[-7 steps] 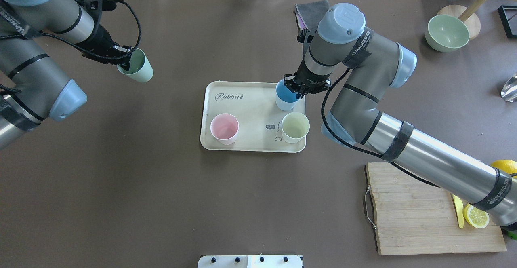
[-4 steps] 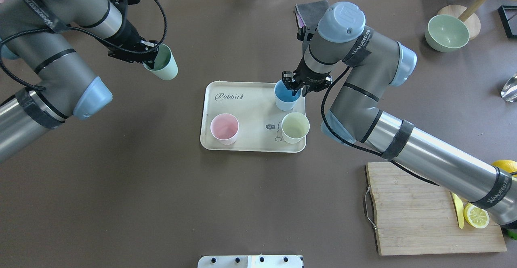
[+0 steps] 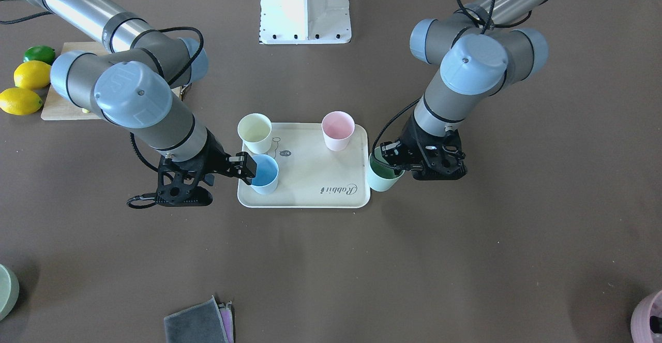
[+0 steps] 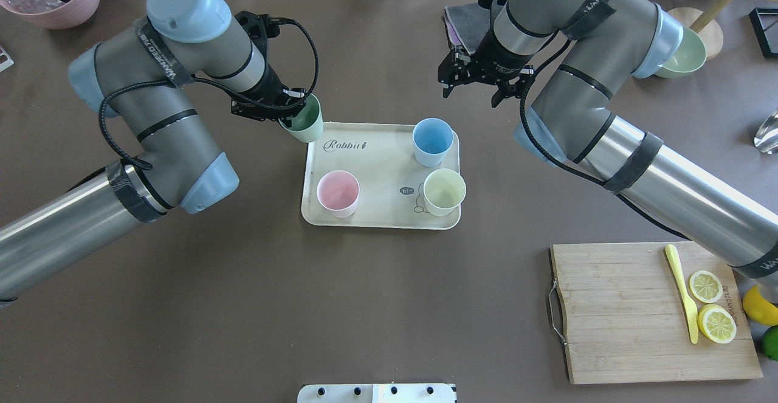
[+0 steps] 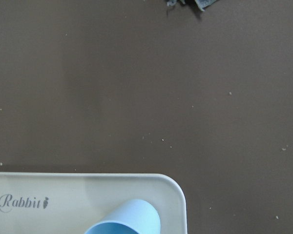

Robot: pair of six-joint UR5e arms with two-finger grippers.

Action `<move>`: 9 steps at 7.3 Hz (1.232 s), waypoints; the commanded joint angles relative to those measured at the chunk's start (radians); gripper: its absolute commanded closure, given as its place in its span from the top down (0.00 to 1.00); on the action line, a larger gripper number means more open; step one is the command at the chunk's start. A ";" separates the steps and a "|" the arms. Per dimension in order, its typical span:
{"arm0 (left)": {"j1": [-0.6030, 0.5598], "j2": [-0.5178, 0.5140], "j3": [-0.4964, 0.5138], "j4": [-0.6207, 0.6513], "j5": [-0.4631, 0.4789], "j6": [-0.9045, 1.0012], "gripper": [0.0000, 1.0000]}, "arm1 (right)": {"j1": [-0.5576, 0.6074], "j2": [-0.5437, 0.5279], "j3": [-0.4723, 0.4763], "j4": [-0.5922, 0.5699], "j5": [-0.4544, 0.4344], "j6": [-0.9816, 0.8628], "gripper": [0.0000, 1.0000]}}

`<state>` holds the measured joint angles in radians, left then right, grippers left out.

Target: Place all cups on tray

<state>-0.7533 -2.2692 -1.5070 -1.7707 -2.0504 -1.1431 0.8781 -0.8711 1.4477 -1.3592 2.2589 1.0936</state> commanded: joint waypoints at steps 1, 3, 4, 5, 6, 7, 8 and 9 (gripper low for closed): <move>0.060 -0.058 0.066 -0.006 0.036 -0.037 0.00 | 0.059 -0.034 0.000 -0.006 0.028 -0.087 1.00; 0.084 -0.062 0.086 -0.045 0.064 -0.052 0.00 | 0.108 -0.077 0.000 -0.015 0.042 -0.176 1.00; 0.089 -0.067 0.112 -0.074 0.065 -0.070 0.00 | 0.122 -0.101 0.002 -0.015 0.048 -0.207 1.00; 0.094 -0.070 0.123 -0.079 0.067 -0.092 0.32 | 0.136 -0.123 0.005 -0.014 0.050 -0.230 1.00; 0.095 -0.069 0.126 -0.091 0.067 -0.098 0.57 | 0.148 -0.138 0.010 -0.014 0.053 -0.242 1.00; 0.095 -0.069 0.123 -0.092 0.067 -0.095 0.61 | 0.163 -0.147 0.011 -0.015 0.065 -0.256 1.00; 0.085 -0.072 0.108 -0.082 0.065 -0.092 0.66 | 0.189 -0.161 0.013 -0.015 0.088 -0.274 1.00; 0.045 -0.072 0.084 -0.075 0.047 -0.086 0.73 | 0.217 -0.184 0.017 -0.015 0.100 -0.312 1.00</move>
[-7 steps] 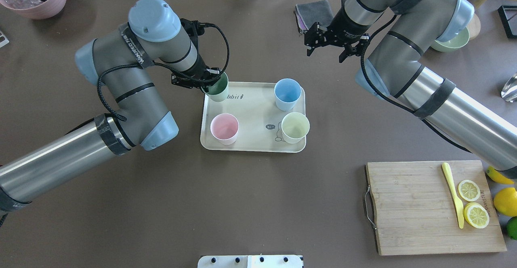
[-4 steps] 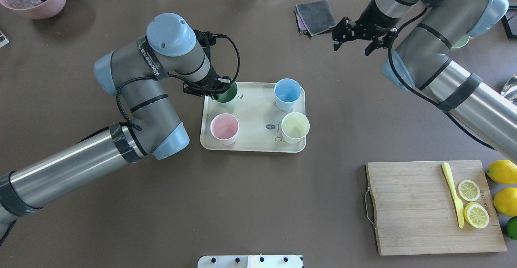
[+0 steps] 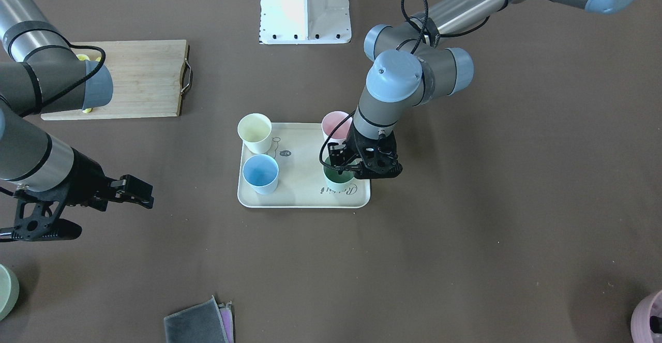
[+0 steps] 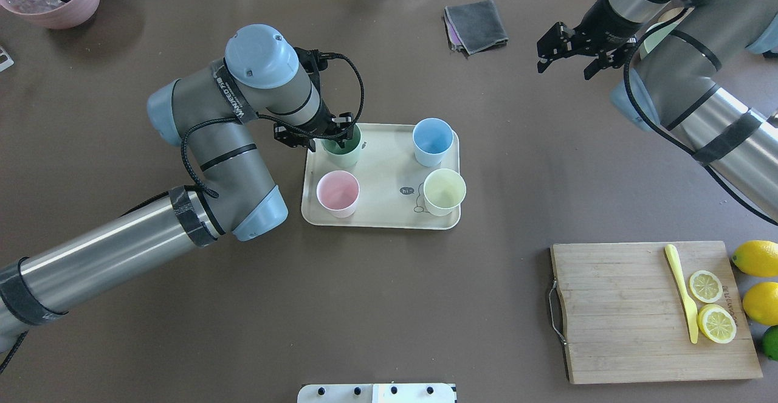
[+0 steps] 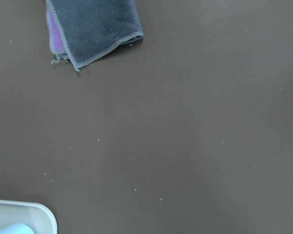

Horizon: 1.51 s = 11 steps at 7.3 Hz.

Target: Place all cups on tray

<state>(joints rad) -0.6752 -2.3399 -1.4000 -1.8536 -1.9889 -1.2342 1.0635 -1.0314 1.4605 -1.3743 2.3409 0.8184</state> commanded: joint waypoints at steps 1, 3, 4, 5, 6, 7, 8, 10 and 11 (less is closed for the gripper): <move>-0.070 0.001 -0.042 0.032 -0.051 0.019 0.94 | 0.047 -0.056 0.021 0.000 0.018 -0.065 1.00; -0.142 0.103 -0.293 0.249 -0.076 0.151 0.98 | 0.067 -0.117 0.075 -0.012 0.026 -0.085 1.00; -0.189 0.173 -0.409 0.276 -0.083 0.207 0.98 | 0.079 -0.160 0.116 -0.022 0.026 -0.111 1.00; -0.220 0.227 -0.457 0.272 -0.076 0.220 0.98 | 0.101 -0.235 0.154 -0.020 0.026 -0.161 1.00; -0.306 0.281 -0.487 0.264 -0.080 0.223 0.98 | 0.142 -0.312 0.171 -0.020 0.026 -0.261 1.00; -0.367 0.366 -0.511 0.190 -0.068 0.229 0.98 | 0.203 -0.370 0.159 -0.022 0.026 -0.383 1.00; -0.477 0.467 -0.505 0.113 -0.086 0.374 0.98 | 0.258 -0.416 0.161 -0.020 0.026 -0.422 1.00; -0.631 0.576 -0.476 0.102 -0.142 0.635 0.98 | 0.331 -0.455 0.176 0.009 0.008 -0.417 1.00; -0.686 0.602 -0.468 0.096 -0.143 0.662 0.98 | 0.360 -0.457 0.164 0.045 -0.001 -0.429 1.00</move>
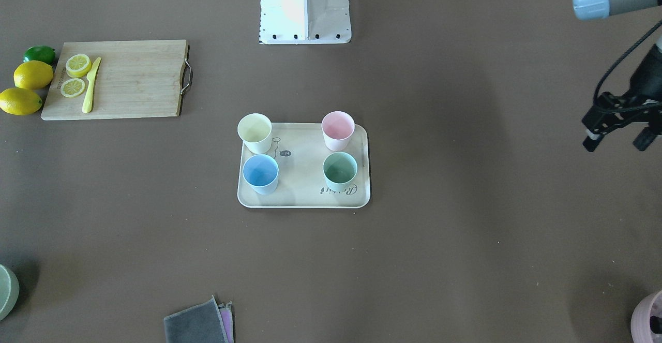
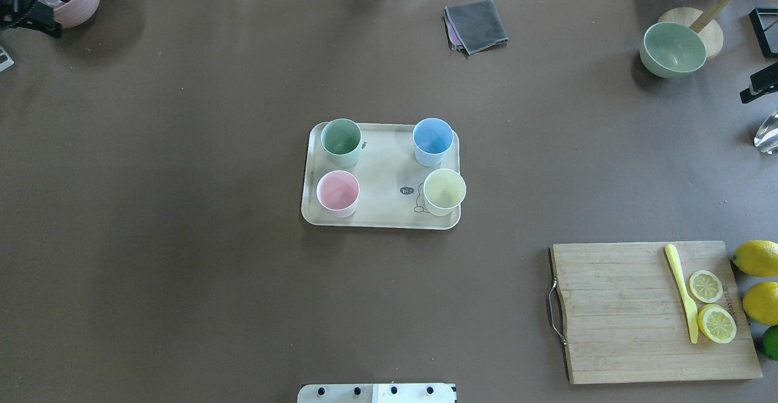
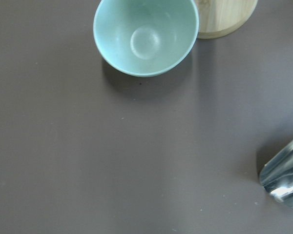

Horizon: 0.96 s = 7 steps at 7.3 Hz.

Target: Place all cups on tray

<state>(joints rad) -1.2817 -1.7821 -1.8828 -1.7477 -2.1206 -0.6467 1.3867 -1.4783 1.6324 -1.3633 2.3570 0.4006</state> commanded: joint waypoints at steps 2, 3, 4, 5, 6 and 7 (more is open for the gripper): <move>-0.146 0.098 0.037 -0.033 -0.074 0.113 0.98 | 0.037 -0.010 -0.013 0.043 0.005 -0.017 1.00; -0.168 0.111 0.065 -0.033 -0.103 0.177 0.98 | 0.046 -0.016 -0.028 0.036 0.024 -0.017 1.00; -0.204 0.113 0.101 -0.015 -0.142 0.262 0.98 | 0.078 -0.019 -0.045 0.026 0.033 -0.020 1.00; -0.224 0.136 0.163 -0.015 -0.195 0.330 0.98 | 0.113 -0.042 -0.048 0.023 0.044 -0.035 1.00; -0.226 0.156 0.189 -0.018 -0.197 0.361 0.98 | 0.148 -0.072 -0.043 -0.003 0.053 -0.107 1.00; -0.225 0.189 0.188 -0.025 -0.197 0.366 0.98 | 0.182 -0.107 -0.042 -0.034 0.053 -0.214 1.00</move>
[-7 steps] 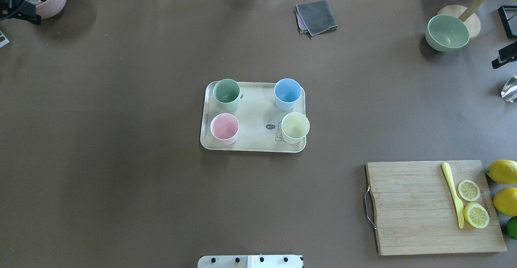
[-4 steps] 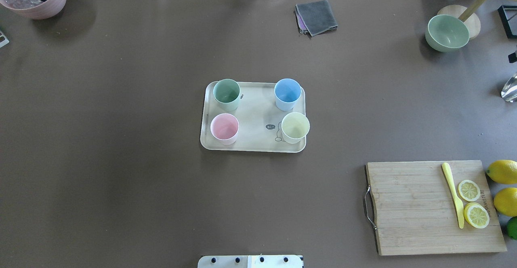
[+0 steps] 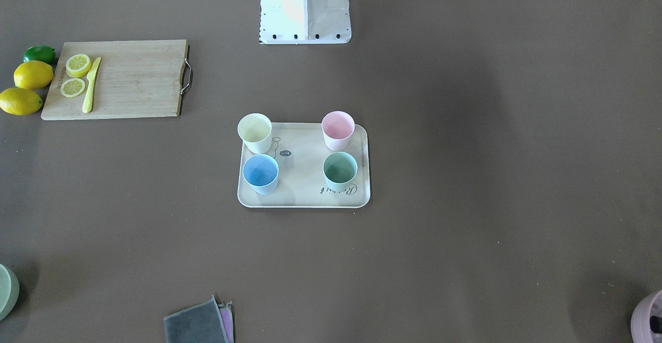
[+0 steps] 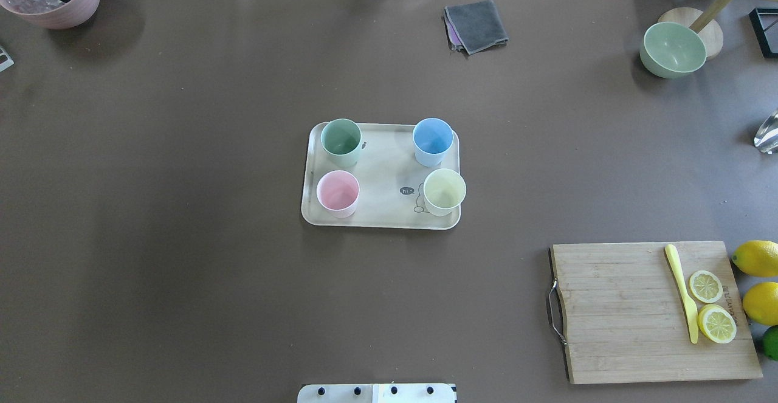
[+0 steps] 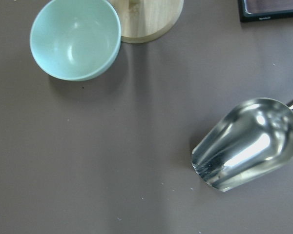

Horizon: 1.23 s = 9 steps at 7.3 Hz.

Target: Place all cups on tray

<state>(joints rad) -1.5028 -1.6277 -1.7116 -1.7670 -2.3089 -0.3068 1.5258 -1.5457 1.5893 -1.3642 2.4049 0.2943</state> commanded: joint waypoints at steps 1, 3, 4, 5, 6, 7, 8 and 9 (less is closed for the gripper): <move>-0.004 0.045 0.009 -0.008 -0.009 0.026 0.98 | 0.069 -0.036 0.055 -0.121 0.005 -0.127 1.00; -0.002 0.061 0.004 -0.011 0.002 0.026 0.98 | 0.067 -0.039 0.210 -0.378 -0.029 -0.150 1.00; -0.005 0.104 0.001 -0.018 0.000 0.079 0.98 | 0.065 -0.057 0.204 -0.380 -0.062 -0.203 1.00; -0.025 0.123 -0.002 -0.015 -0.001 0.110 0.98 | 0.062 -0.054 0.181 -0.378 -0.070 -0.221 1.00; -0.043 0.123 0.001 -0.014 -0.007 0.112 0.98 | 0.062 -0.059 0.161 -0.372 -0.061 -0.221 1.00; -0.045 0.123 -0.002 -0.015 -0.009 0.110 0.98 | 0.060 -0.059 0.156 -0.366 -0.061 -0.221 1.00; -0.045 0.120 -0.002 -0.014 -0.004 0.109 0.98 | 0.059 -0.059 0.155 -0.365 -0.062 -0.219 1.00; -0.045 0.117 0.000 -0.011 0.000 0.109 0.98 | 0.059 -0.059 0.155 -0.365 -0.062 -0.218 1.00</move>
<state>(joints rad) -1.5464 -1.5082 -1.7127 -1.7806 -2.3133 -0.1979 1.5855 -1.6041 1.7464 -1.7302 2.3428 0.0755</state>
